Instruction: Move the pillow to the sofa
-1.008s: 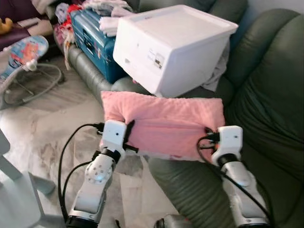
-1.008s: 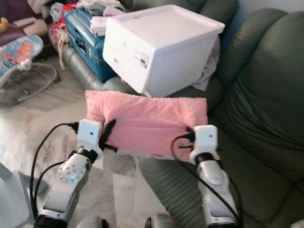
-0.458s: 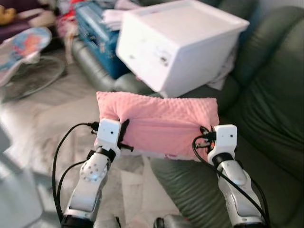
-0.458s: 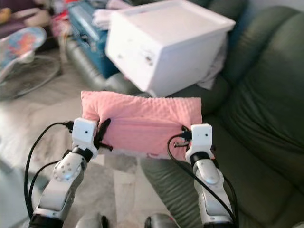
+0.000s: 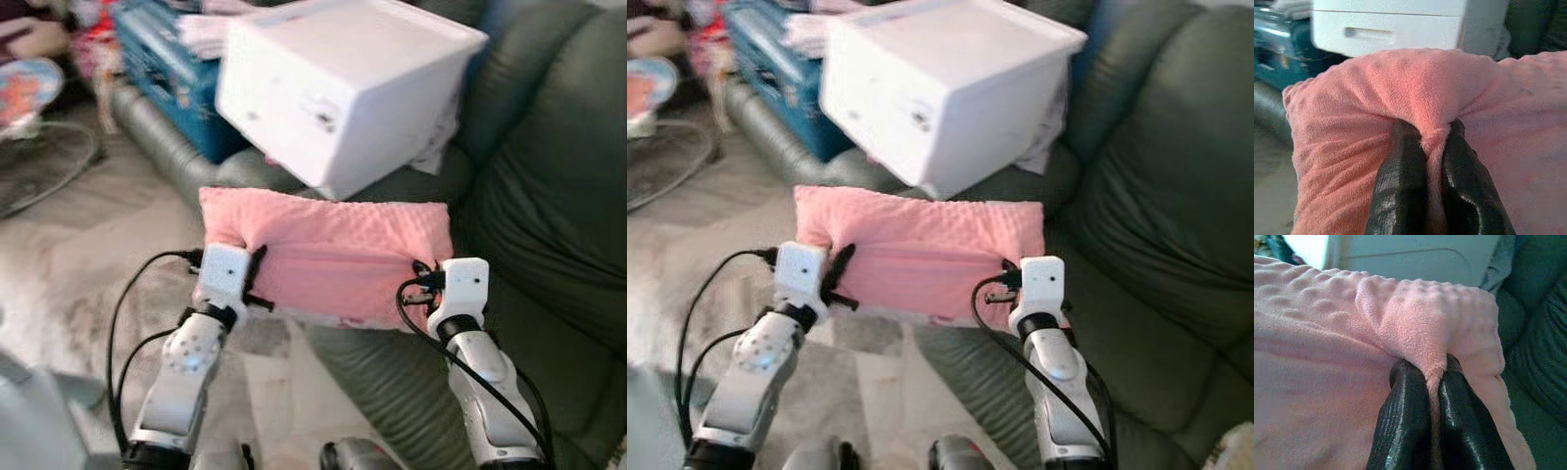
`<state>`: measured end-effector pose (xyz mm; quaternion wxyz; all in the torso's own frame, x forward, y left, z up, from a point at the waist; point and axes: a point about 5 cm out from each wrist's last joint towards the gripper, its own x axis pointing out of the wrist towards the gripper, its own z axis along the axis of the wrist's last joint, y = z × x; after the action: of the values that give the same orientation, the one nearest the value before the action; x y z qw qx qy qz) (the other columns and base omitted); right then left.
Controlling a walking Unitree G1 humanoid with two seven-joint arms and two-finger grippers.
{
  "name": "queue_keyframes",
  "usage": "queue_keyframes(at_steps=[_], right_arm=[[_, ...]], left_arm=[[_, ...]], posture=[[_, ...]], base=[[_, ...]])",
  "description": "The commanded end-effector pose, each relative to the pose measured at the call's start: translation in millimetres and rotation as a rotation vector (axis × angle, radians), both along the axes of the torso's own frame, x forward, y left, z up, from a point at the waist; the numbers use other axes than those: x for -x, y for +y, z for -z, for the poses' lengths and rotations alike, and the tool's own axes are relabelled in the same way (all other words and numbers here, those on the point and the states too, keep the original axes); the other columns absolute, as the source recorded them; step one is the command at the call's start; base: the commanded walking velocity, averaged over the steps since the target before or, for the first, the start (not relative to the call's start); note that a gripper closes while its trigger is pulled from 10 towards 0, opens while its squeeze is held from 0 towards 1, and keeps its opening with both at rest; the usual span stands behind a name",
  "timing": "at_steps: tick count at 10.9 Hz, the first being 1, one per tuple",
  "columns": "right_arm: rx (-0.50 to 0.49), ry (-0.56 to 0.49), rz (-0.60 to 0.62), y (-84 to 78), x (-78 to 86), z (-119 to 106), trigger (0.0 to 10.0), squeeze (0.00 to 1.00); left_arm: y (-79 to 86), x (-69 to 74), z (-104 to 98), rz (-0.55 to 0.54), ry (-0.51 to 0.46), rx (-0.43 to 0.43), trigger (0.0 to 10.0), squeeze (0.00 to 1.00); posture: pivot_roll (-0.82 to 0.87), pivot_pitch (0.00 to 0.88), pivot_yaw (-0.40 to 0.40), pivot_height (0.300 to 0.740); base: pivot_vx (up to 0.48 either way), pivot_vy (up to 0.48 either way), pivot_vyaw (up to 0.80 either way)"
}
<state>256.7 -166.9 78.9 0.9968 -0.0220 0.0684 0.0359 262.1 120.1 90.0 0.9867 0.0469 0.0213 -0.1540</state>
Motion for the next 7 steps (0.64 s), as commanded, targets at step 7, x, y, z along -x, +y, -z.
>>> queue_keyframes(at_steps=[7], right_arm=[[0.018, 0.016, 0.013, -6.3, 1.1, 3.8, 10.0, 0.00]], left_arm=[[-4.3, 1.1, -4.0, 0.027, -0.010, 0.015, 10.0, 0.00]], posture=[[-0.03, 0.069, -0.042, 0.740]], base=[[0.000, 0.000, -0.80]])
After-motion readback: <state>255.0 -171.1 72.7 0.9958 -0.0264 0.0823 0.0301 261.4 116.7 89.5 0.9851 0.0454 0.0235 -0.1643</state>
